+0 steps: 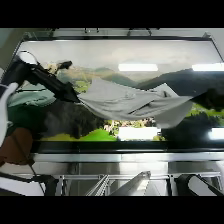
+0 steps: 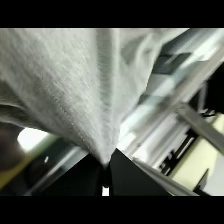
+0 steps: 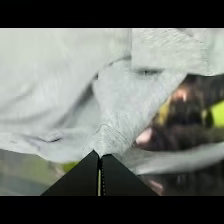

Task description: Fold the shirts.

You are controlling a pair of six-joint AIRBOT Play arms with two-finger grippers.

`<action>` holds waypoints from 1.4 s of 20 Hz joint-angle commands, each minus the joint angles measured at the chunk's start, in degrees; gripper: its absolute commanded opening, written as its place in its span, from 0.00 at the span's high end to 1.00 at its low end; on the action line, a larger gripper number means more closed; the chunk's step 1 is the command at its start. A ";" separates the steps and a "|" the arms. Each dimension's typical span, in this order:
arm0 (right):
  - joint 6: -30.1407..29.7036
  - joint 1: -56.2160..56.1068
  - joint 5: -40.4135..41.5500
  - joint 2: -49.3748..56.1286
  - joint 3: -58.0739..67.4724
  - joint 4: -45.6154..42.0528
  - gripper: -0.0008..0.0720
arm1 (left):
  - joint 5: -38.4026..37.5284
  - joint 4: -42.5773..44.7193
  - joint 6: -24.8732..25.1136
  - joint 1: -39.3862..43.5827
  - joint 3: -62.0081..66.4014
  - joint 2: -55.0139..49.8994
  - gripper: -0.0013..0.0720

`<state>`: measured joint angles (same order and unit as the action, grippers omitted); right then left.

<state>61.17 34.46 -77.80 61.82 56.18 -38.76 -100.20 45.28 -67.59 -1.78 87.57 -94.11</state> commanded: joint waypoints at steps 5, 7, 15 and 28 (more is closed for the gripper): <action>-1.20 11.21 -3.04 -20.24 13.77 30.05 0.96 | -6.10 -36.59 10.80 -20.02 -4.13 32.06 0.96; -1.20 11.17 -2.99 -21.16 17.66 35.15 0.96 | -6.08 -44.17 12.61 -26.43 -1.14 37.68 0.95; -7.37 4.15 2.08 -16.02 22.36 34.05 0.96 | -4.57 -46.27 15.02 -30.58 -4.26 36.79 0.95; -8.04 -28.35 40.09 24.11 22.38 3.87 0.45 | 18.14 -28.37 17.42 -8.83 -0.22 -10.60 0.50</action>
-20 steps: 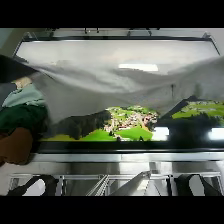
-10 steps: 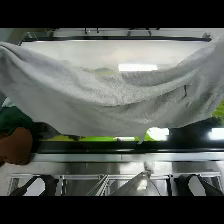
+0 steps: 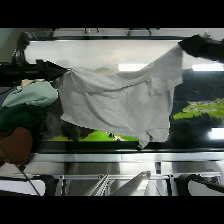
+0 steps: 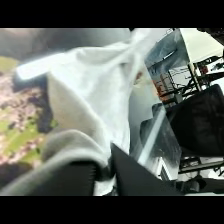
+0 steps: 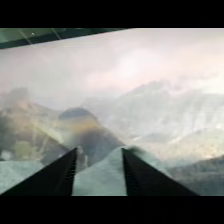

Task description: Fold the shirts.

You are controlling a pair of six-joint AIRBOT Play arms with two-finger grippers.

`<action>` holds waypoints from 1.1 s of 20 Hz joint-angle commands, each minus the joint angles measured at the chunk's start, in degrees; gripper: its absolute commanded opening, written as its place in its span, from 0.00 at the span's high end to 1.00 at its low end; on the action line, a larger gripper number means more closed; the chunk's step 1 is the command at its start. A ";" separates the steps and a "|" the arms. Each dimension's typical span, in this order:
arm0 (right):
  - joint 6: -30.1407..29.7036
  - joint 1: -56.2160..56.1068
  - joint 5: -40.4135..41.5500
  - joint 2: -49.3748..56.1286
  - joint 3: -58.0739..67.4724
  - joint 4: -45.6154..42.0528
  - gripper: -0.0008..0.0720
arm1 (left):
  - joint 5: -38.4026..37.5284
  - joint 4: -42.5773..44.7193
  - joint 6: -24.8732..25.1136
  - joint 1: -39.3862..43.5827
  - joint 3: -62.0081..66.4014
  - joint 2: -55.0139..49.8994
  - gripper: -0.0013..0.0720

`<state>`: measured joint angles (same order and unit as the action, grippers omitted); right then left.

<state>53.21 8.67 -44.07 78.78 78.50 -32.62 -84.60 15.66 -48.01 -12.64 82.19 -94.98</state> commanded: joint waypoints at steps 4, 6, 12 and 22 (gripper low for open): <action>4.46 4.90 -5.14 5.11 0.04 -7.82 0.45 | -3.10 1.81 -10.49 -2.12 14.67 -15.02 0.02; 8.37 11.23 -17.03 2.99 -0.61 -11.80 0.47 | -7.13 8.20 -14.82 -5.40 17.81 -14.53 0.02; 11.82 23.78 -28.76 -3.26 -24.00 -17.92 0.58 | -9.86 39.43 -20.61 -7.32 5.09 -7.17 0.04; 11.13 26.14 -27.78 -4.48 -37.70 -16.24 0.57 | -2.34 44.26 -20.63 -3.98 -4.72 -13.29 0.04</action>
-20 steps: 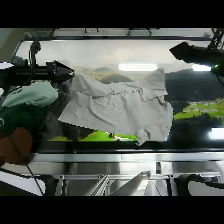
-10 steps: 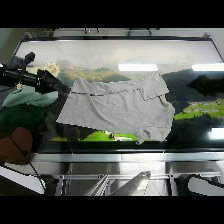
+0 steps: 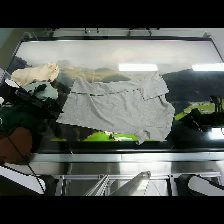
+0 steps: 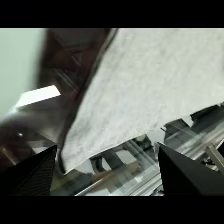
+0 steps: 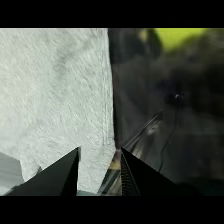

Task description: Fold the shirts.

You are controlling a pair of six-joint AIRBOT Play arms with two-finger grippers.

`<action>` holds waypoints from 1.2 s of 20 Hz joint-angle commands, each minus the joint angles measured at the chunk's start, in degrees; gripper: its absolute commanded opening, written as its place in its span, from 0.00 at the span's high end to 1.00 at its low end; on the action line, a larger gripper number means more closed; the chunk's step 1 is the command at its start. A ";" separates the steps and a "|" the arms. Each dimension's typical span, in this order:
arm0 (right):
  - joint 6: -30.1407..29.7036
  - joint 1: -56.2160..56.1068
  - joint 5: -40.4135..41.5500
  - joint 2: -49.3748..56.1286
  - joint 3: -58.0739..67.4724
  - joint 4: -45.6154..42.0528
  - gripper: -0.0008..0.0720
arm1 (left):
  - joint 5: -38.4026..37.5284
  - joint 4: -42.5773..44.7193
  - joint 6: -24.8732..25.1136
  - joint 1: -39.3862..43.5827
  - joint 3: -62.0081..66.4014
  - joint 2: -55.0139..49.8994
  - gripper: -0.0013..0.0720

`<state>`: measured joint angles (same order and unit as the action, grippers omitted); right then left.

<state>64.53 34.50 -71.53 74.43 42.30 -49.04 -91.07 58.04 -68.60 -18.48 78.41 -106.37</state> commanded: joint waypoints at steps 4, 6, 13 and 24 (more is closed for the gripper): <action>1.22 0.31 -0.37 0.11 -1.55 -1.27 0.28 | 1.92 1.92 0.50 7.02 0.57 -4.33 0.58; 1.68 0.28 -0.66 1.33 -1.57 -1.36 0.28 | -0.42 1.92 2.56 8.50 2.08 -5.01 0.96; -0.61 -4.81 1.68 11.82 -1.70 0.04 0.40 | -1.49 1.84 1.64 9.29 3.80 -4.94 0.96; -2.25 -3.08 -8.94 1.07 8.96 8.68 0.96 | -6.56 -4.11 1.42 4.66 3.72 7.10 0.96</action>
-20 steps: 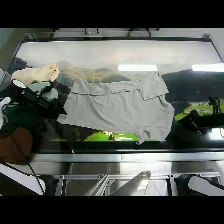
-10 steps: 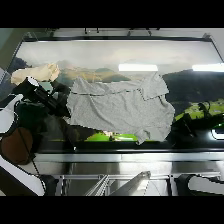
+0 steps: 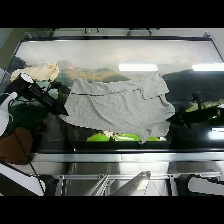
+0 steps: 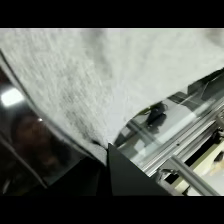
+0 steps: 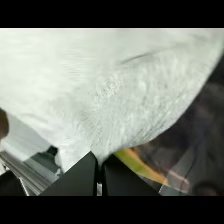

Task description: Fold the shirts.

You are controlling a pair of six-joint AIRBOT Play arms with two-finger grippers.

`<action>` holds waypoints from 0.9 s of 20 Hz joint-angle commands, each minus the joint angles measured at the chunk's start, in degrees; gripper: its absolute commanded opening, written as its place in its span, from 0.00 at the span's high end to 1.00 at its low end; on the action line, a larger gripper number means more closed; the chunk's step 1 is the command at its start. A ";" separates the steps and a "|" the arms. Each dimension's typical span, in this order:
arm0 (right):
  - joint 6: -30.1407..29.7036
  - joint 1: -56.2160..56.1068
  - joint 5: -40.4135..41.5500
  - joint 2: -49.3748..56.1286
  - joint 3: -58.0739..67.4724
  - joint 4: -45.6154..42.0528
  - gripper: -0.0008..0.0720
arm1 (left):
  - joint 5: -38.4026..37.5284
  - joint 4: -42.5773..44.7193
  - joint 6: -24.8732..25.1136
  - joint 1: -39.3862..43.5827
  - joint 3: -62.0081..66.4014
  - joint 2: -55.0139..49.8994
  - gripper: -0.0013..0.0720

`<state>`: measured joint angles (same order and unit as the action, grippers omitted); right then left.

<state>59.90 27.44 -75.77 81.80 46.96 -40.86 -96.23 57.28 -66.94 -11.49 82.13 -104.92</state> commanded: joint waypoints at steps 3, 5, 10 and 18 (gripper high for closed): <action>2.25 7.32 -7.06 -15.89 8.20 6.58 0.96 | -3.32 -17.40 0.57 -4.90 -0.09 14.78 0.96; 0.92 7.87 -9.57 -22.05 11.80 13.44 0.96 | -5.03 -27.26 2.95 -5.57 -0.07 22.18 0.96; 0.94 14.47 -6.01 -35.98 29.88 23.74 0.96 | -5.84 -48.48 8.28 -14.45 6.03 41.99 0.96; 1.64 16.63 -3.10 -38.18 43.17 23.37 0.96 | -2.73 -52.24 10.51 -32.28 7.37 53.83 0.95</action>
<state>61.30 43.72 -79.24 43.27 87.46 -17.87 -99.11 6.61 -57.28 -41.63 91.35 -52.36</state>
